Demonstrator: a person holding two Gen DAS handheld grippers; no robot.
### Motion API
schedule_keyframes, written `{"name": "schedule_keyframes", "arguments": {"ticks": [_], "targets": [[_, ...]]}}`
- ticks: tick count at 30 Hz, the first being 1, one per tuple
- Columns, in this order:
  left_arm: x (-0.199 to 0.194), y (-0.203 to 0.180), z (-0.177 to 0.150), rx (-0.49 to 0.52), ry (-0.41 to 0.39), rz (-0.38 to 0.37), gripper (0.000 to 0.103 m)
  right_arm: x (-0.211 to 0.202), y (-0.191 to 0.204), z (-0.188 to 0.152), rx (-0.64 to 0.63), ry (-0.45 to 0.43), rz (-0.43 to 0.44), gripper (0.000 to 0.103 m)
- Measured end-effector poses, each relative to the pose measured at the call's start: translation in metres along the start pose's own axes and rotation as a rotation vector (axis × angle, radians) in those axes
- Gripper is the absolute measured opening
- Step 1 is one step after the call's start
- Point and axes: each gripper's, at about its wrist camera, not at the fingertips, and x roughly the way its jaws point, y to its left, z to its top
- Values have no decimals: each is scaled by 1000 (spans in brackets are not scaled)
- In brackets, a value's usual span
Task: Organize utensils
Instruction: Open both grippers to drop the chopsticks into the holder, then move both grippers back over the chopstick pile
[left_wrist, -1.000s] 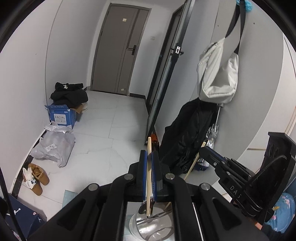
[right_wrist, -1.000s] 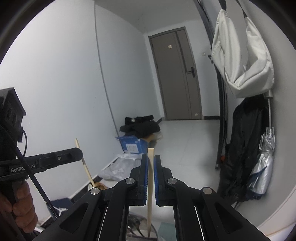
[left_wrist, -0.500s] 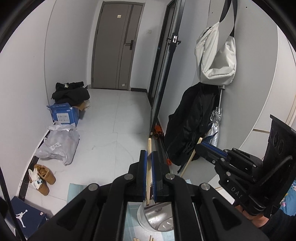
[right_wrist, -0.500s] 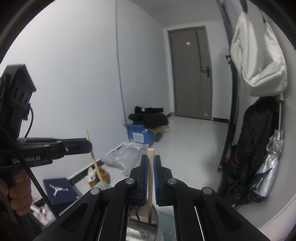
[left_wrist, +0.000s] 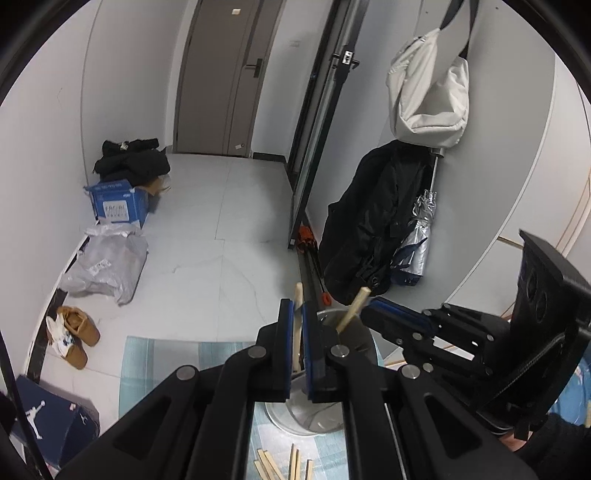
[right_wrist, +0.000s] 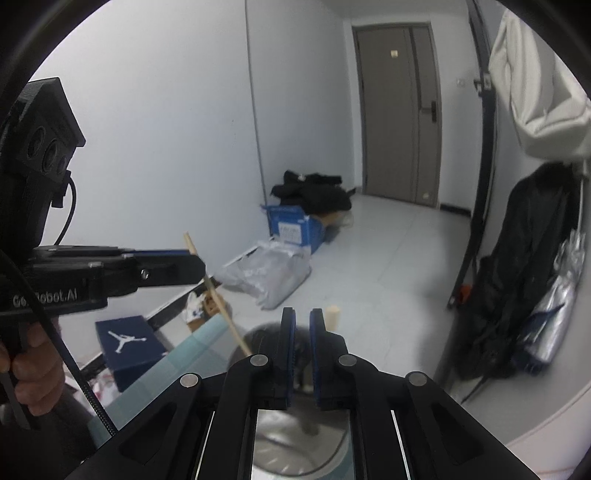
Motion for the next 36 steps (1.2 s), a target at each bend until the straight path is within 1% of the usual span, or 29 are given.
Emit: {"name": "schedule_keyframes", "arguments": {"ticks": [1,2,4,5,6,7,8,10,12,13,14,15,16,17,19,21,23,24,26,28,30,34,36], "targets": [[-3,1,0,-5,-3,6,2,-2,1,-2,5,-3,-11,9],[-5,2,0,-7,-5,14,2,-5,1,-2,14,-3,-12,12],[-12,3,-1,-7,-8,32,5,-13,-2,-4,52,-8,-8,17],[-13,2,-2,-2,-4,32,5,-16,-3,-4,66,-9,0,18],[-16,2,-3,1,-6,48,5,-22,-4,-4,78,-16,5,19],[-18,2,-5,-4,-10,69,5,-29,-4,-7,88,-26,-7,20],[-20,3,-6,-10,-10,74,6,-34,-3,-8,94,-29,-19,24],[-27,5,-10,-26,-16,91,11,-46,-3,-13,119,-38,-34,26],[-35,7,-15,-41,-30,103,24,-59,-4,-19,152,-48,-54,32],[-39,7,-17,-48,-38,106,28,-66,-4,-22,165,-53,-62,34],[-42,6,-20,-49,-42,109,34,-71,-3,-24,174,-55,-67,36],[-45,4,-22,-46,-42,113,37,-78,-2,-26,186,-58,-64,40],[-48,2,-26,-44,-45,122,37,-84,0,-28,200,-62,-47,43],[-51,1,-28,-45,-49,128,38,-89,2,-28,207,-65,-38,48],[-58,0,-32,-52,-58,130,41,-103,10,-32,209,-88,-44,52],[-67,-3,-38,-64,-74,141,52,-116,18,-34,212,-107,-59,61],[-76,-5,-44,-65,-93,152,57,-126,26,-37,218,-125,-63,65],[-79,-6,-46,-60,-95,158,58,-131,30,-40,220,-136,-61,67],[-85,-8,-51,-60,-97,172,58,-138,35,-44,222,-147,-68,71],[-91,-9,-56,-70,-112,177,62,-146,41,-52,232,-165,-55,71],[-96,-11,-61,-74,-128,189,71,-153,47,-59,242,-182,-44,77],[-105,-18,-73,-43,-167,204,76,-163,59,-72,233,-202,-50,79],[-107,-20,-80,-44,-186,222,85,-166,63,-78,229,-207,-55,81]]}}
